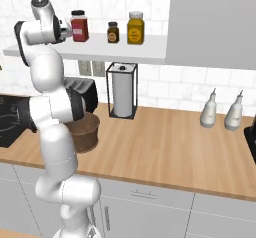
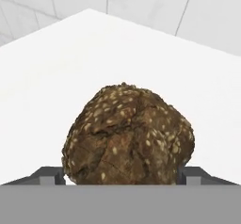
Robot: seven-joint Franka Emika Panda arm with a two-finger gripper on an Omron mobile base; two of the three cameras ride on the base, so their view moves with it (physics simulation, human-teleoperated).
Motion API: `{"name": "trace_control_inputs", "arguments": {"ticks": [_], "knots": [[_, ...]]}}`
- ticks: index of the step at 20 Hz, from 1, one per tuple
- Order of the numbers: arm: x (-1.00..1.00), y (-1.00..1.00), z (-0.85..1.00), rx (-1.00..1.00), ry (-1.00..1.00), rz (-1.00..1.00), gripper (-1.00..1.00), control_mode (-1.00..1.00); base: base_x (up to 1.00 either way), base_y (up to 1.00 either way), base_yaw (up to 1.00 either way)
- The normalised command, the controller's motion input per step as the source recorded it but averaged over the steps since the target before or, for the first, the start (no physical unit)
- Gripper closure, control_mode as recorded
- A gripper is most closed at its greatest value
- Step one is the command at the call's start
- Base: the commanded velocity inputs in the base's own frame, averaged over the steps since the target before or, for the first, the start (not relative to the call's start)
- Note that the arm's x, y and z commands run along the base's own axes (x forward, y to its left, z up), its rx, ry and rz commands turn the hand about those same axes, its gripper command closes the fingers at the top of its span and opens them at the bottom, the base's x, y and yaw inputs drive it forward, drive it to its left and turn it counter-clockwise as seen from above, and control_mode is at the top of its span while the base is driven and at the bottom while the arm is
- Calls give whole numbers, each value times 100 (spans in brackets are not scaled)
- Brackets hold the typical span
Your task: Open the cabinet, pick up the bread from the cabinet and place it in the basket. Then move the basket to the dining counter.
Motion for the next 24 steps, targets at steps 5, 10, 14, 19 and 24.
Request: {"name": "trace_control_inputs", "arguments": {"ticks": [5,10,14,19,24], "knots": [[-47,0,0,-5,-1,0,100,-100,0,0,0],[-98,-12,0,-3,-4,0,100,-100,0,0,0],[-100,-26,0,0,-1,0,100,-100,0,0,0],[-100,-39,0,0,-3,-4,100,-100,0,0,0],[-100,-62,-3,1,-1,-4,100,-100,0,0,0]]}}
